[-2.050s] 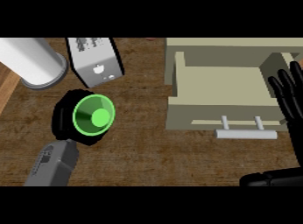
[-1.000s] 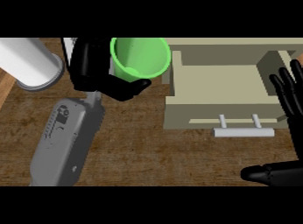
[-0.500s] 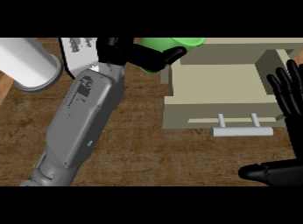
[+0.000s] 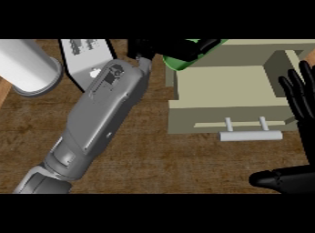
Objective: Pick up the cup, place it into the drawer and close the drawer
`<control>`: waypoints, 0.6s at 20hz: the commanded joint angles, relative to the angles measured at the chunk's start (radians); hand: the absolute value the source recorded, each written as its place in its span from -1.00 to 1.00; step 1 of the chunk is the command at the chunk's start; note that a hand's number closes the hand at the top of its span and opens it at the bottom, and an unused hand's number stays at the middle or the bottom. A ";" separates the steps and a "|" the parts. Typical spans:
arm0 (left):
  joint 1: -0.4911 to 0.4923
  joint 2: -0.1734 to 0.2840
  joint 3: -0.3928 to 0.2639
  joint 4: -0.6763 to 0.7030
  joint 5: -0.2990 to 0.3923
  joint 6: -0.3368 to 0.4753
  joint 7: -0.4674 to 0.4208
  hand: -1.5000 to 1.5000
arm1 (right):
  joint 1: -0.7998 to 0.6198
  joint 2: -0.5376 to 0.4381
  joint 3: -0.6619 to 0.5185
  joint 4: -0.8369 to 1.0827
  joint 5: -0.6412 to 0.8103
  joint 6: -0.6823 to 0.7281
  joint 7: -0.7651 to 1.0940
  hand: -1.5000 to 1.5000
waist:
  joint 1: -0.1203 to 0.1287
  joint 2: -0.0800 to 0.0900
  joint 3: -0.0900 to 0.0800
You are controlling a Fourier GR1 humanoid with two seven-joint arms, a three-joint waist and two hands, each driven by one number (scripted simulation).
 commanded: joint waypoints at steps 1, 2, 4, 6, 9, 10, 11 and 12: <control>-0.068 0.000 -0.042 0.123 0.046 0.027 -0.052 1.00 | -0.025 -0.011 -0.008 -0.011 -0.019 -0.001 0.032 -1.00 | -0.003 0.001 0.000; -0.035 0.000 -0.089 0.124 0.084 0.067 -0.087 1.00 | -0.023 -0.039 -0.054 0.046 -0.043 0.038 -0.024 -1.00 | -0.008 0.002 0.000; -0.053 0.000 -0.128 0.128 0.127 0.076 -0.063 1.00 | 0.013 0.003 0.010 -0.043 0.009 -0.014 0.034 -1.00 | -0.007 0.000 0.000; -0.116 0.000 -0.150 0.220 0.168 0.088 -0.071 1.00 | 0.021 -0.004 0.003 0.026 0.004 0.030 -0.041 -1.00 | -0.023 0.005 0.001; -0.110 0.000 -0.227 0.264 0.239 0.101 -0.115 1.00 | -0.079 -0.018 -0.023 0.036 -0.037 0.007 0.017 -1.00 | -0.039 0.008 0.000; -0.188 0.000 -0.201 0.324 0.222 0.084 -0.076 1.00 | -0.058 -0.007 -0.003 0.041 -0.013 0.006 0.005 -1.00 | -0.044 0.011 0.001; -0.153 0.000 -0.192 0.368 0.221 0.047 -0.130 1.00 | -0.020 0.001 0.000 0.062 0.003 0.029 -0.071 -1.00 | -0.048 0.015 0.001; -0.188 0.000 -0.186 0.376 0.216 0.033 -0.102 1.00 | -0.039 -0.032 -0.047 0.048 -0.055 0.037 -0.017 -1.00 | -0.031 0.009 0.001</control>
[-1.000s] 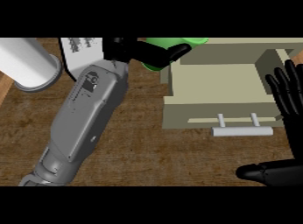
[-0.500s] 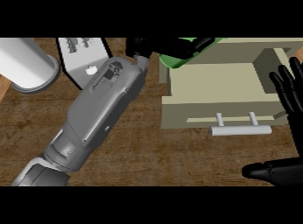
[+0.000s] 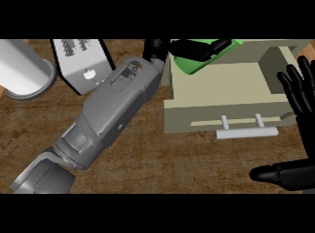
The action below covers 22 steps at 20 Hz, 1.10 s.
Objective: Pick up the cup, place it into the drawer and close the drawer
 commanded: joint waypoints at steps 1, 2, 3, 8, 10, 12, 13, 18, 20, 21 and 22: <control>-0.028 0.000 -0.091 0.066 0.043 0.027 -0.030 1.00 | 0.014 0.012 0.009 0.035 0.021 0.011 -0.056 -1.00 | -0.009 0.001 0.000; -0.045 0.000 -0.088 0.107 0.058 0.016 -0.037 1.00 | -0.003 0.002 0.005 0.026 -0.011 0.018 -0.018 -1.00 | -0.027 0.007 0.001; -0.050 0.000 -0.091 0.124 0.072 0.009 -0.039 1.00 | -0.047 -0.003 0.019 -0.005 -0.007 0.001 0.028 -1.00 | -0.034 0.009 0.000; -0.069 0.000 -0.169 0.154 0.100 0.049 -0.031 1.00 | -0.085 0.005 0.026 -0.004 -0.006 -0.023 0.065 -1.00 | -0.043 0.011 0.000; -0.072 0.000 -0.223 0.167 0.086 0.071 0.003 1.00 | 0.000 0.016 0.042 0.004 0.015 0.012 -0.016 -1.00 | -0.044 0.009 0.001; -0.074 0.000 -0.265 0.176 0.080 0.064 0.002 1.00 | -0.053 0.029 0.052 0.018 0.005 -0.007 0.014 -1.00 | -0.053 0.015 0.001; -0.065 0.000 -0.281 0.182 0.072 0.060 0.006 -1.00 | -0.032 0.003 0.017 -0.011 -0.023 0.011 0.013 -1.00 | -0.043 0.009 0.001; -0.076 0.000 -0.297 0.146 0.133 0.089 0.022 -1.00 | -0.028 0.005 0.010 0.015 -0.041 0.024 -0.005 -1.00 | -0.055 0.012 0.001; -0.077 0.000 -0.301 0.113 0.161 0.102 0.006 -1.00 | -0.052 0.041 0.049 0.049 -0.003 0.006 -0.036 -1.00 | -0.049 0.013 0.001; -0.038 0.000 -0.289 0.143 0.166 0.079 -0.055 -1.00 | -0.022 0.017 0.009 0.008 -0.079 0.041 -0.023 -1.00 | -0.065 0.016 0.001; -0.028 0.000 -0.300 0.078 0.197 0.094 -0.044 -1.00 | -0.068 0.003 -0.009 0.028 -0.083 0.026 0.010 -1.00 | -0.050 0.010 0.000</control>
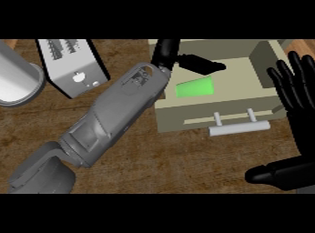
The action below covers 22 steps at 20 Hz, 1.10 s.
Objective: Pick up the cup, place it into the drawer and close the drawer
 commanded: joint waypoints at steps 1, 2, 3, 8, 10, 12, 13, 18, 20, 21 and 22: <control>0.012 0.000 0.018 -0.035 0.068 -0.034 -0.045 -1.00 | 0.014 0.018 -0.007 -0.004 -0.035 0.000 -0.008 -1.00 | 0.014 -0.004 -0.001; 0.016 0.000 0.031 -0.042 0.087 -0.033 -0.071 -1.00 | 0.012 0.015 0.009 -0.002 -0.034 0.016 -0.011 -1.00 | 0.016 -0.003 -0.001; -0.025 0.000 0.036 -0.040 0.094 -0.034 -0.061 -1.00 | 0.011 -0.007 -0.019 -0.008 -0.058 0.027 0.000 -1.00 | 0.016 -0.005 -0.001; 0.020 0.000 0.095 -0.089 0.135 -0.109 -0.175 -1.00 | 0.041 -0.027 -0.035 -0.080 -0.125 0.031 0.078 -1.00 | 0.065 -0.019 -0.002; -0.018 0.000 0.142 -0.076 0.151 -0.136 -0.131 -1.00 | 0.077 -0.040 -0.053 -0.056 -0.134 0.070 0.035 -1.00 | 0.079 -0.020 -0.001; 0.050 0.000 0.130 -0.160 0.141 -0.069 -0.108 -1.00 | 0.027 -0.037 -0.020 -0.069 -0.079 0.036 0.061 1.00 | 0.108 -0.029 -0.002; 0.044 0.038 0.166 -0.111 0.152 -0.121 -0.114 -1.00 | 0.049 -0.072 -0.058 -0.086 -0.153 0.079 0.080 1.00 | 0.096 -0.025 -0.002; 0.172 0.088 0.167 -0.283 0.157 -0.084 -0.102 -1.00 | 0.124 -0.124 0.021 -0.160 0.037 0.141 0.039 1.00 | 0.129 -0.038 -0.003; 0.224 0.118 0.171 -0.404 0.168 -0.031 -0.048 -1.00 | 0.108 -0.143 0.011 -0.114 0.045 0.154 0.042 1.00 | 0.149 -0.041 -0.003; 0.268 0.157 0.167 -0.435 0.164 -0.033 -0.037 -1.00 | 0.170 -0.159 0.006 -0.147 0.046 0.178 0.042 1.00 | 0.145 -0.043 -0.003; 0.298 0.221 0.185 -0.445 0.167 -0.097 -0.034 -1.00 | 0.171 -0.154 0.003 -0.110 0.059 0.197 -0.010 1.00 | 0.136 -0.035 -0.002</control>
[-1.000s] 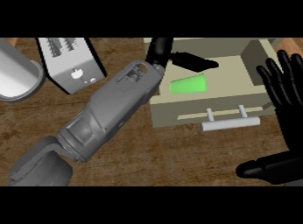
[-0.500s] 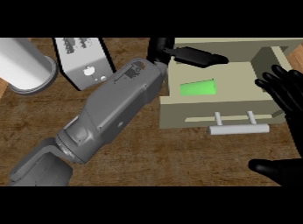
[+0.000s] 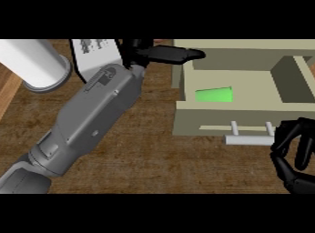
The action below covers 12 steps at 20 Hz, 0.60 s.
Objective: Pick up the cup, place it into the drawer and close the drawer
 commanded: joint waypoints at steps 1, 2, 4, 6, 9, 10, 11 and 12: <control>0.165 0.058 0.001 -0.169 0.003 0.018 0.011 -1.00 | 0.042 -0.065 -0.034 0.027 0.049 0.065 -0.044 1.00 | 0.012 -0.001 0.000; 0.153 0.132 0.020 -0.214 0.016 0.006 0.083 -1.00 | 0.008 -0.046 0.009 0.014 0.098 0.030 -0.011 1.00 | 0.019 -0.002 0.000; 0.233 0.177 0.036 -0.286 0.017 -0.002 0.071 -1.00 | -0.013 -0.054 0.008 0.073 0.132 0.044 -0.047 1.00 | 0.018 0.002 0.000; 0.326 0.180 0.024 -0.357 -0.004 0.009 0.061 -1.00 | -0.022 -0.067 0.027 0.052 0.149 0.050 -0.001 1.00 | 0.004 0.005 0.000; 0.430 0.286 0.057 -0.475 0.022 -0.025 0.122 -1.00 | 0.054 -0.025 0.072 0.064 0.244 0.027 -0.058 1.00 | 0.004 0.005 0.001; 0.489 0.322 0.062 -0.546 0.033 -0.041 0.130 -1.00 | 0.015 -0.043 0.052 0.098 0.236 0.028 -0.040 1.00 | 0.014 0.003 0.001; 0.512 0.314 0.061 -0.564 0.027 -0.036 0.127 -1.00 | -0.063 -0.007 0.113 0.122 0.323 -0.027 -0.008 1.00 | 0.016 0.006 0.000; 0.542 0.362 0.094 -0.595 0.056 -0.083 0.143 -1.00 | -0.003 -0.033 0.082 0.156 0.334 0.000 -0.078 1.00 | 0.013 0.006 0.001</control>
